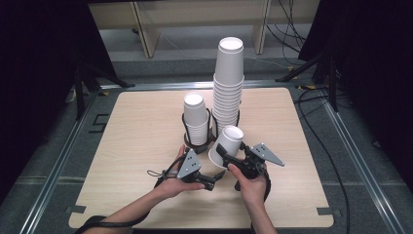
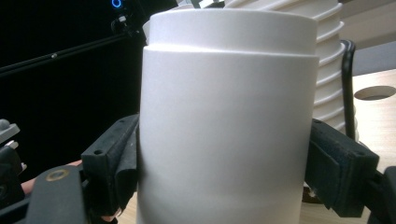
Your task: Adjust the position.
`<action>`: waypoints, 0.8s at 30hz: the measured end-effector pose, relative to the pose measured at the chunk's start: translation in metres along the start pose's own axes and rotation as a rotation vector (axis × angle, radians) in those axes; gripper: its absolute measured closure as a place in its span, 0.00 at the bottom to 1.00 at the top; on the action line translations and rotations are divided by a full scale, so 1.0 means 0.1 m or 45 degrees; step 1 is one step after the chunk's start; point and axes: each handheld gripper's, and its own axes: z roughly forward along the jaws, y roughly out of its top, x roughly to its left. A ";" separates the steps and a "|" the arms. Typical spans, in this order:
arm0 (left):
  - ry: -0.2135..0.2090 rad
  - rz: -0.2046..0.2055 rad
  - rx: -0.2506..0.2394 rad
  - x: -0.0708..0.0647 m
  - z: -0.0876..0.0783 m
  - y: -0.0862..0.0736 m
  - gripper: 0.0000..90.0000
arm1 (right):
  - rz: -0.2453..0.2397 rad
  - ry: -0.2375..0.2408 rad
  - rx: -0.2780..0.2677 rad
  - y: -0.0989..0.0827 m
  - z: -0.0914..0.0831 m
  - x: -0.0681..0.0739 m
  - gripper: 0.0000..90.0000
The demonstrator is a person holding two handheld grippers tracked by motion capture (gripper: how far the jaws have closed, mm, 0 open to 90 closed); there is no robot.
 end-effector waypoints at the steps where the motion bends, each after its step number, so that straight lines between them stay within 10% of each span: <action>1: 0.005 0.000 0.015 0.00 0.00 0.00 0.00 | 0.009 -0.004 0.001 0.00 0.00 0.01 0.22; 24: 0.017 -0.060 0.018 0.04 0.09 -0.02 0.00 | 0.014 0.053 0.018 -0.09 0.08 0.11 0.22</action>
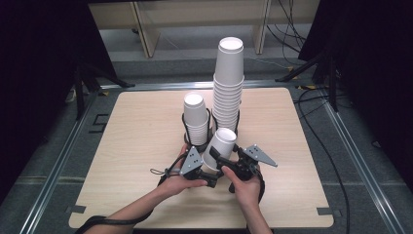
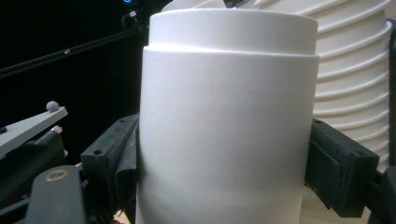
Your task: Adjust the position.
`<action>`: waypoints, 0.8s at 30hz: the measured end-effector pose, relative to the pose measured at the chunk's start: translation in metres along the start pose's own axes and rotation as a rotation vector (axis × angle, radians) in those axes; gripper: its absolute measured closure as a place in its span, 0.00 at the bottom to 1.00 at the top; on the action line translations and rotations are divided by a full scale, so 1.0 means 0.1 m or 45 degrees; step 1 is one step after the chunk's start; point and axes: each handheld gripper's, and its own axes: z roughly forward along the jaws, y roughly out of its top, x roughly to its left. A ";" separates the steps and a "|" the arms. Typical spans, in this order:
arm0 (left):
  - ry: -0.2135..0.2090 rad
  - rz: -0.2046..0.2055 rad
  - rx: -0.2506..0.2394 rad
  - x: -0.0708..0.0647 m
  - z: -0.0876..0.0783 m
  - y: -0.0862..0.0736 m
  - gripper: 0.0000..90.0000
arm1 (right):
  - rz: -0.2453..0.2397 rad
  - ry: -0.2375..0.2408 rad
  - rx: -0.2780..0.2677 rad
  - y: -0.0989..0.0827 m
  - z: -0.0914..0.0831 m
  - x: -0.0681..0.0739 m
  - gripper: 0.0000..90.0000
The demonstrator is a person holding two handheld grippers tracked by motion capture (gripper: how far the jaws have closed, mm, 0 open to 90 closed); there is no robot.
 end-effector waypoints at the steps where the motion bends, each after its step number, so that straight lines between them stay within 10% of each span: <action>1: -0.001 -0.002 -0.001 0.00 0.00 0.00 0.00 | -0.008 0.003 -0.002 0.00 0.00 0.00 0.22; 24: -0.024 0.027 -0.007 0.03 -0.07 0.04 0.14 | 0.040 0.039 0.000 0.03 -0.02 0.00 0.13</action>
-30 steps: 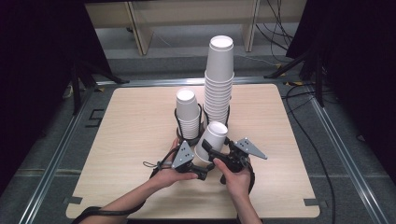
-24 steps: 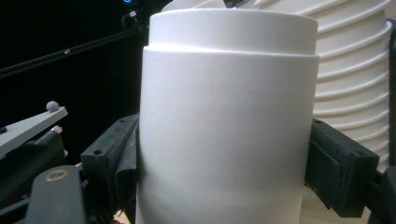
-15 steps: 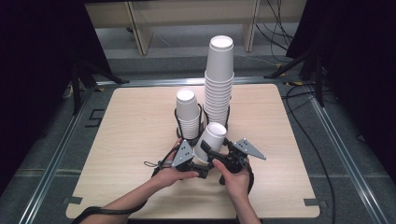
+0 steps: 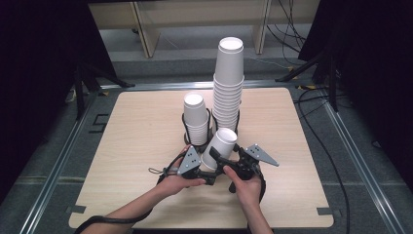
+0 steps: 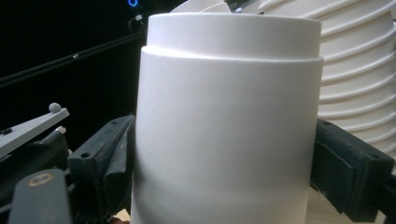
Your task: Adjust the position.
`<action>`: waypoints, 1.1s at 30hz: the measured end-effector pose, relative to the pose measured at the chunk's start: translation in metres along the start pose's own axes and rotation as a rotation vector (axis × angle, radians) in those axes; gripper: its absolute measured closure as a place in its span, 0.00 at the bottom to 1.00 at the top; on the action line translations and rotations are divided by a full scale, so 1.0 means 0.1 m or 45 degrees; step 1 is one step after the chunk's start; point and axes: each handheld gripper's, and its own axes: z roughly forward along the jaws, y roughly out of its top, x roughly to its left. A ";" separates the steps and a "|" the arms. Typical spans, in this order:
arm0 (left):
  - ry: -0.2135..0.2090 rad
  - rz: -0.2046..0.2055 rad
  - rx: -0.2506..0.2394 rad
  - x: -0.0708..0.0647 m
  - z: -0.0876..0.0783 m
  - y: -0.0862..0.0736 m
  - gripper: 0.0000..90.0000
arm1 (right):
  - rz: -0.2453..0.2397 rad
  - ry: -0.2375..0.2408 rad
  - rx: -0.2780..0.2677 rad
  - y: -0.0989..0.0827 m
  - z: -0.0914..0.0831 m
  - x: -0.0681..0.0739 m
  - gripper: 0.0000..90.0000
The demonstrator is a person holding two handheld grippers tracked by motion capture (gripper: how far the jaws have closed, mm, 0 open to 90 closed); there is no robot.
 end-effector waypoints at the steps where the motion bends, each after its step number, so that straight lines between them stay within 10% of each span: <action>1: -0.004 0.002 0.003 0.00 -0.01 0.00 0.14 | 0.006 0.006 0.000 0.00 0.00 0.00 0.09; 18: -0.001 0.015 0.001 0.08 -0.07 0.04 0.17 | 0.004 0.028 -0.026 0.08 -0.08 -0.01 0.02; 33: -0.011 0.125 0.218 0.21 -0.22 0.19 0.17 | -0.117 -0.086 -0.010 0.13 -0.37 -0.12 0.05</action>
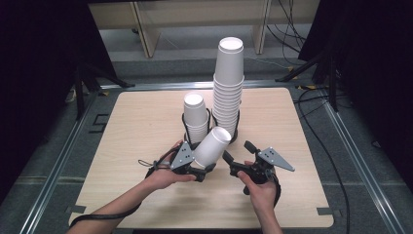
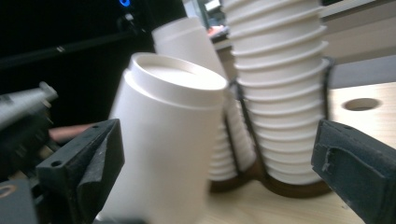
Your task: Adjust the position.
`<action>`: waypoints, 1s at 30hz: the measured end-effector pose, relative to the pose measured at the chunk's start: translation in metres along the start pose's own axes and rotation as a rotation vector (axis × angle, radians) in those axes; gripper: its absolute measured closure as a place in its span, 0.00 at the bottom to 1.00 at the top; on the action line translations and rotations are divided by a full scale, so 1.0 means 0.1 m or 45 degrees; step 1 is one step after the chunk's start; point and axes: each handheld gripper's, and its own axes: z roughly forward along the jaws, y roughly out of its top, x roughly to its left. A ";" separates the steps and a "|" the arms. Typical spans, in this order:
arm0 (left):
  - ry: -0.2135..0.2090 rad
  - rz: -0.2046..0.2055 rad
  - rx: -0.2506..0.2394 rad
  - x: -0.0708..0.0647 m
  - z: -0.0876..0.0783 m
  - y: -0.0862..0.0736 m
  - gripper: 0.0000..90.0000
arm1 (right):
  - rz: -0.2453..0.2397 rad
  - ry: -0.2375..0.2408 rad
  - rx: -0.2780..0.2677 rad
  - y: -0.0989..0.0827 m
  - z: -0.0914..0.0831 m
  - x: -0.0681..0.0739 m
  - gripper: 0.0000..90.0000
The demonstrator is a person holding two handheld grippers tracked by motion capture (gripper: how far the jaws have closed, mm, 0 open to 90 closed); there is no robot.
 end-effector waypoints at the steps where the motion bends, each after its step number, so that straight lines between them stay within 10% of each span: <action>1: -0.002 0.010 0.024 0.01 -0.02 0.02 0.17 | -0.021 -0.006 0.005 -0.01 -0.02 -0.03 0.05; 16: -0.061 0.104 0.263 0.14 -0.16 0.14 0.17 | -0.313 -0.080 0.104 -0.14 -0.16 -0.21 0.08; 30: -0.099 0.164 0.390 0.24 -0.25 0.15 0.17 | -0.429 -0.097 0.211 -0.18 -0.18 -0.29 0.08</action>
